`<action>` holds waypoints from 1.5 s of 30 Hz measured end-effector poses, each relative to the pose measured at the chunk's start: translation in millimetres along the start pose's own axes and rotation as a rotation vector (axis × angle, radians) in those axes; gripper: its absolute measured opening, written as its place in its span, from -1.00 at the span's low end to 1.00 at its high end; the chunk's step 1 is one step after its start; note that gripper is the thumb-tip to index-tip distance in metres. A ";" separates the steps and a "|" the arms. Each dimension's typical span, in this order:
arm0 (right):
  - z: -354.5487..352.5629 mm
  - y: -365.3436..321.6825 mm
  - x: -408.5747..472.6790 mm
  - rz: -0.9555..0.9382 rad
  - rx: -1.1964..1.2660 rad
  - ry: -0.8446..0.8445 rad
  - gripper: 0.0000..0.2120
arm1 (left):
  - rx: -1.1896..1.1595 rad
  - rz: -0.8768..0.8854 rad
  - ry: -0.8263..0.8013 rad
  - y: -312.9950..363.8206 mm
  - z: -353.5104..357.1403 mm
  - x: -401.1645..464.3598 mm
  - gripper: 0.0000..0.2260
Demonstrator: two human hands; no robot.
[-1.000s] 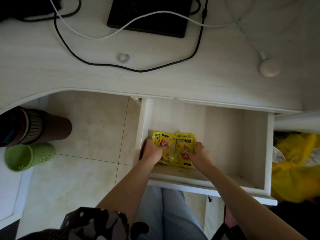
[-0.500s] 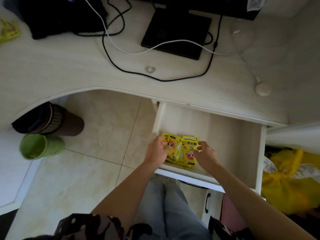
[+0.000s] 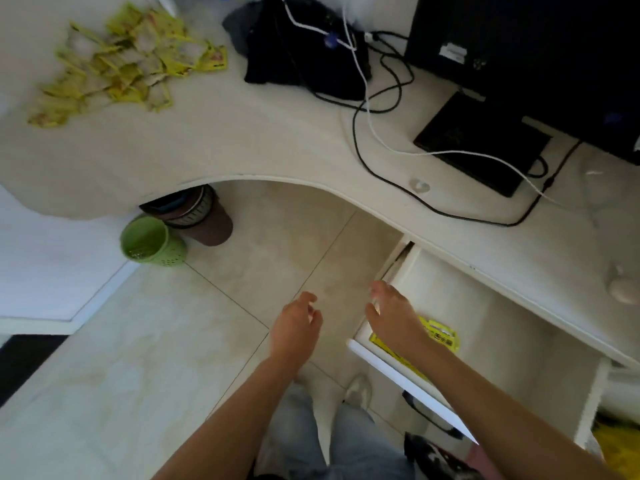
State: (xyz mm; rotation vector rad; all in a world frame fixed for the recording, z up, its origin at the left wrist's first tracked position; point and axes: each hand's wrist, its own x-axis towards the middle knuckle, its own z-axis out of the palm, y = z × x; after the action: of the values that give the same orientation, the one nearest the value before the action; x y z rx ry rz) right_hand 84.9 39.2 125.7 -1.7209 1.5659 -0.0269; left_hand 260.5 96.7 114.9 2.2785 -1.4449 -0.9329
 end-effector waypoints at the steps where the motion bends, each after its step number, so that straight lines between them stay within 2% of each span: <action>1: 6.1 -12.8 4.4 -0.020 -0.034 -0.019 -0.66 | 0.007 -0.015 0.023 -11.6 -10.1 0.4 -0.78; 14: 119.5 -208.5 65.0 -0.245 -0.276 -0.188 -0.62 | 0.135 -0.162 0.199 -181.4 -159.8 33.9 -0.75; 21: 144.0 -292.1 113.6 -0.287 -0.289 -0.233 -0.63 | 0.144 -0.211 0.303 -243.1 -236.6 77.6 -0.75; 32: 136.5 -405.3 234.3 -0.404 -0.332 -0.230 -0.66 | 0.115 -0.278 0.400 -281.1 -312.2 172.0 -0.77; 36: 128.9 -442.7 281.3 -0.460 -0.373 -0.241 -0.66 | 0.117 -0.309 0.379 -287.0 -338.8 212.4 -0.82; 45: 109.7 -515.1 382.7 -0.504 -0.425 -0.293 -0.66 | 0.118 -0.344 0.354 -296.0 -399.4 311.6 -0.79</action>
State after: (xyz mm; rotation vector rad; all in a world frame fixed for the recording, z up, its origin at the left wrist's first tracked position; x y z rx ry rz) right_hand 658.5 -267.5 152.5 -2.2962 0.9374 0.3118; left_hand 818.7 -82.6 137.1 2.6658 -1.0035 -0.4950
